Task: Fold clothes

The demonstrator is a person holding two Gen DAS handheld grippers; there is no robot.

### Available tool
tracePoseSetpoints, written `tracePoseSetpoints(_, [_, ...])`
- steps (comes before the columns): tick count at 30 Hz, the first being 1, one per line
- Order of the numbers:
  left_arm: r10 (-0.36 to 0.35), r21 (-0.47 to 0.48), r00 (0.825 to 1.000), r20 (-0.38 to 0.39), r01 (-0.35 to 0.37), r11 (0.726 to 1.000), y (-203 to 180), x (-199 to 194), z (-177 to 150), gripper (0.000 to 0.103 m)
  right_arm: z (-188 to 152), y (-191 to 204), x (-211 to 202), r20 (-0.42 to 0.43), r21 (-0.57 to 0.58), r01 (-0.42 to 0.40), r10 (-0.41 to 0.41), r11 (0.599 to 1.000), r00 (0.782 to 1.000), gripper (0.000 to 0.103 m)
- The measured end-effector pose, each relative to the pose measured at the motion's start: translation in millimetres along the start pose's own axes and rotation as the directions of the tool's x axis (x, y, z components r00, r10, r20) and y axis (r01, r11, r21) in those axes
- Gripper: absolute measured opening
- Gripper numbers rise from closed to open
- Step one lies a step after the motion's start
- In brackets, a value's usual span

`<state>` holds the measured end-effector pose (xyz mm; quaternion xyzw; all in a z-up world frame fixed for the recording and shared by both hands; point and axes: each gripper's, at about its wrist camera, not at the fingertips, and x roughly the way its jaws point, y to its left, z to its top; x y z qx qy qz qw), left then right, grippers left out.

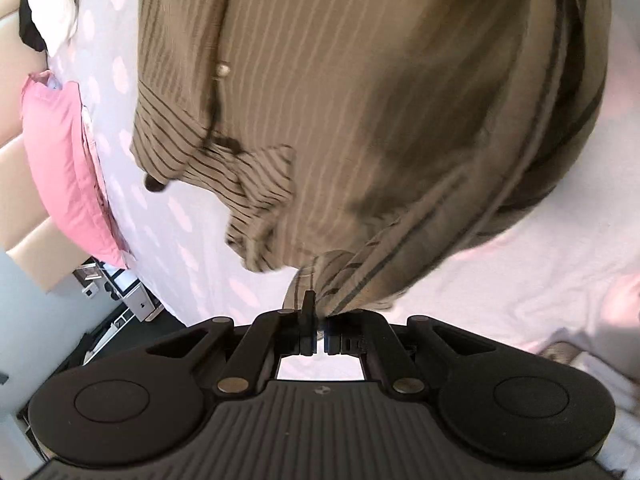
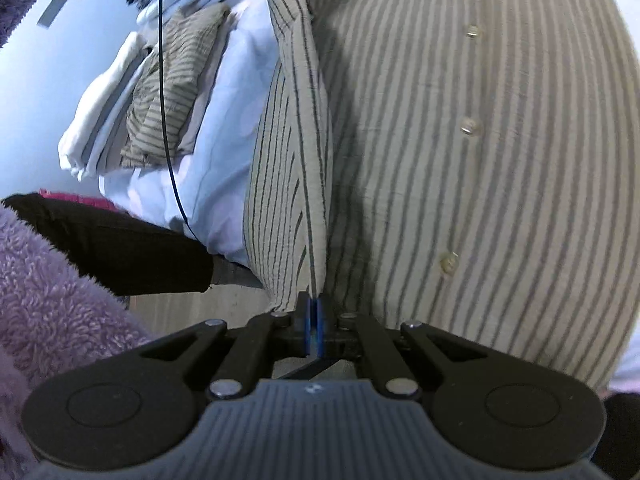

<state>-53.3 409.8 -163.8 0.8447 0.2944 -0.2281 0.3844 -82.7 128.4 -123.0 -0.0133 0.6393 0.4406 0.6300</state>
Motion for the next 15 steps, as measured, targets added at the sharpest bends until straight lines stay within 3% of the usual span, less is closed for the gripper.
tracePoseSetpoints(8, [-0.103,0.064,0.994,0.032,0.101,0.993,66.4,27.7,37.9,0.001,-17.9,-24.7,-13.6,0.005,0.049,-0.034,0.034,0.998,0.999,0.004])
tracePoseSetpoints(15, [-0.125,0.100,0.991,0.055,0.119,0.988,106.0,54.4,71.7,0.001,-33.3,-42.5,-13.0,-0.033,0.081,-0.071,0.074,0.994,0.997,0.003])
